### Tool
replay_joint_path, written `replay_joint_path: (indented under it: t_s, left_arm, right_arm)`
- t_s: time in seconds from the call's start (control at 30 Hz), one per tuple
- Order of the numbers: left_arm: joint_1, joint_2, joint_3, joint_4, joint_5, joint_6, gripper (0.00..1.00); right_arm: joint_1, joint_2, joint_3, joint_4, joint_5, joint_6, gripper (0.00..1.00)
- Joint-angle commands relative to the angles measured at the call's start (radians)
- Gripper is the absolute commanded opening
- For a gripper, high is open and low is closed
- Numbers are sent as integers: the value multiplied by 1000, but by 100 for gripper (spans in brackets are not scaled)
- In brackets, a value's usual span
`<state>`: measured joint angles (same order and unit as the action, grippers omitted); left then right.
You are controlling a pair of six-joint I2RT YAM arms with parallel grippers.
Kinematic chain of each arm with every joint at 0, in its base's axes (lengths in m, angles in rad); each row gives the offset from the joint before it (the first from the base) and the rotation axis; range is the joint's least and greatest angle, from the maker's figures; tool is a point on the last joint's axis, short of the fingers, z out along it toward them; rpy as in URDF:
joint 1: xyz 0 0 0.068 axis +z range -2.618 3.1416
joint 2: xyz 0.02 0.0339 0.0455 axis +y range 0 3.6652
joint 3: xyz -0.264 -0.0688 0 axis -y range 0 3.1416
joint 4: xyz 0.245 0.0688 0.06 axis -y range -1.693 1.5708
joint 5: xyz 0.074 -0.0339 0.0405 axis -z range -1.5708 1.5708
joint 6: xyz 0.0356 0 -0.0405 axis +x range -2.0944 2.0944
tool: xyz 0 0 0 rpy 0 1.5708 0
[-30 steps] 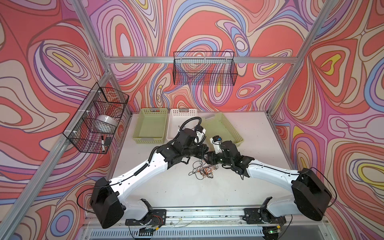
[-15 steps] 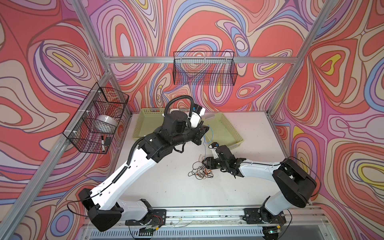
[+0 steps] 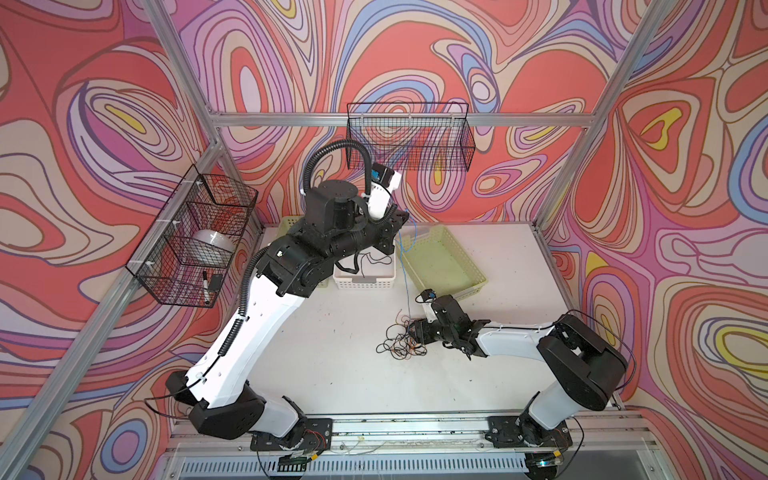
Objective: Untangle the cables
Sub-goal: 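Lift the blue wire with the left gripper and carry it over the white basket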
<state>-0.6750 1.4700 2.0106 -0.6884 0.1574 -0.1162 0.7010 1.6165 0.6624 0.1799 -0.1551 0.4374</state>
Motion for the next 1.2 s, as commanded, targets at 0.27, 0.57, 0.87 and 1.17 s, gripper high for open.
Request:
replay_joint_path:
  t_s: [0.27, 0.57, 0.87, 1.17]
  left_arm:
    - [36, 131, 350, -116, -28, 77, 0]
    - [93, 210, 514, -101, -71, 132, 0]
    - [215, 296, 490, -20, -87, 169, 0]
    - [306, 398, 300, 81, -129, 203, 0]
  right_arm:
    - [-3, 59, -29, 17, 25, -55, 61]
    - [-3, 79, -56, 47, 17, -71, 61]
    - [-1, 28, -34, 13, -30, -90, 60]
    - [-1, -111, -29, -72, -17, -95, 60]
